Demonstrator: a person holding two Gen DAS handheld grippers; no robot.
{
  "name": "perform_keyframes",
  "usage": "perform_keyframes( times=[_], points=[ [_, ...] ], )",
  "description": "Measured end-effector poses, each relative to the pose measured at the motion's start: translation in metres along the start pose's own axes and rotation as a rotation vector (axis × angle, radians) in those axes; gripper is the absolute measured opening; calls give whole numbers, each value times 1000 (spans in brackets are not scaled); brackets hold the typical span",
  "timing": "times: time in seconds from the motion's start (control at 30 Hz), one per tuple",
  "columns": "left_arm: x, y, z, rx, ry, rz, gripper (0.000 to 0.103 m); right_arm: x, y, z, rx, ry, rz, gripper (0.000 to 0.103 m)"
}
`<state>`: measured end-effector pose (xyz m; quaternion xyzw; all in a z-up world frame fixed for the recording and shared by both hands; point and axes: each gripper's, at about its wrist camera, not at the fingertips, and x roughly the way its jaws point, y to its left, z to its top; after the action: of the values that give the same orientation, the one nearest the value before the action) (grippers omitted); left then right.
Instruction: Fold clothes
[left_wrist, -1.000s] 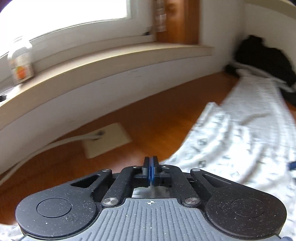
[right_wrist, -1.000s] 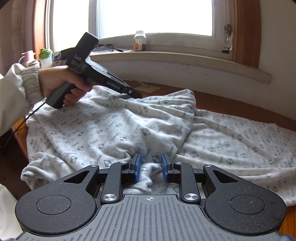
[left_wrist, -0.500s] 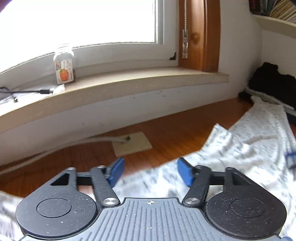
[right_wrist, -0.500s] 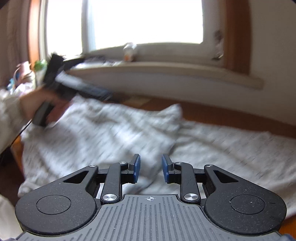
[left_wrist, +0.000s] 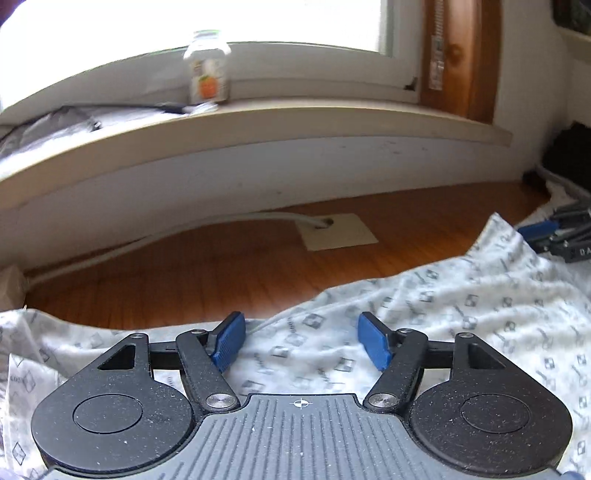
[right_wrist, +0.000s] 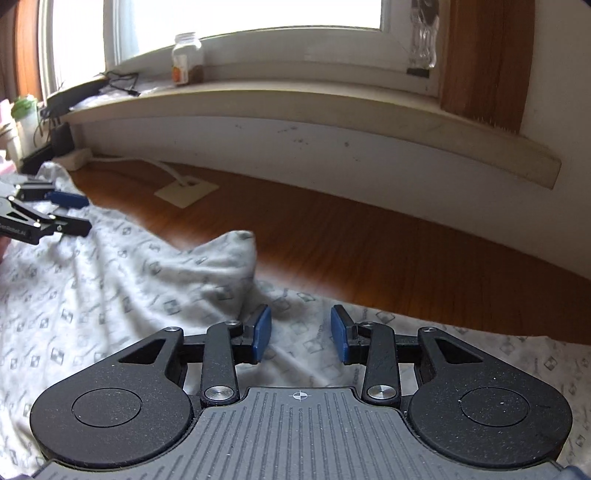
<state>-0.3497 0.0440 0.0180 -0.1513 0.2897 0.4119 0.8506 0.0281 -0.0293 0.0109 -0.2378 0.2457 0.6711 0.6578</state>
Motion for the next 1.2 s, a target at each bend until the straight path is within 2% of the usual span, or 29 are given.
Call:
perform_keyframes(
  times=[0.17, 0.33, 0.47, 0.57, 0.63, 0.7, 0.77, 0.93, 1.0, 1.1, 1.2],
  points=[
    [2, 11, 3, -10, 0, 34, 71, 10, -6, 5, 12, -25, -60, 36],
    [8, 43, 10, -81, -3, 95, 67, 28, -10, 19, 13, -23, -91, 36],
    [7, 52, 10, -81, 1, 94, 67, 36, -12, 23, 10, -36, -116, 36],
    [6, 49, 10, -69, 2, 105, 70, 34, -15, 19, 33, -56, -111, 37],
    [5, 47, 10, -60, 2, 112, 71, 24, -16, 15, 50, -71, -135, 37],
    [9, 39, 17, -35, -16, 117, 73, 8, -21, 8, 79, -109, -119, 38],
    [7, 25, 23, -24, -40, 71, 77, -5, -26, 2, 98, -114, -87, 38],
    [14, -34, 45, 68, -70, -72, 81, -33, -29, -14, 74, -105, -108, 42],
    [23, -62, 50, 114, -62, -142, 85, -44, -34, -24, 89, -103, -115, 46],
    [37, -95, 55, 158, -42, -234, 87, -61, -41, -37, 111, -101, -125, 47],
    [47, -117, 52, 179, -25, -274, 87, -73, -46, -52, 113, -85, -149, 47]
  ],
)
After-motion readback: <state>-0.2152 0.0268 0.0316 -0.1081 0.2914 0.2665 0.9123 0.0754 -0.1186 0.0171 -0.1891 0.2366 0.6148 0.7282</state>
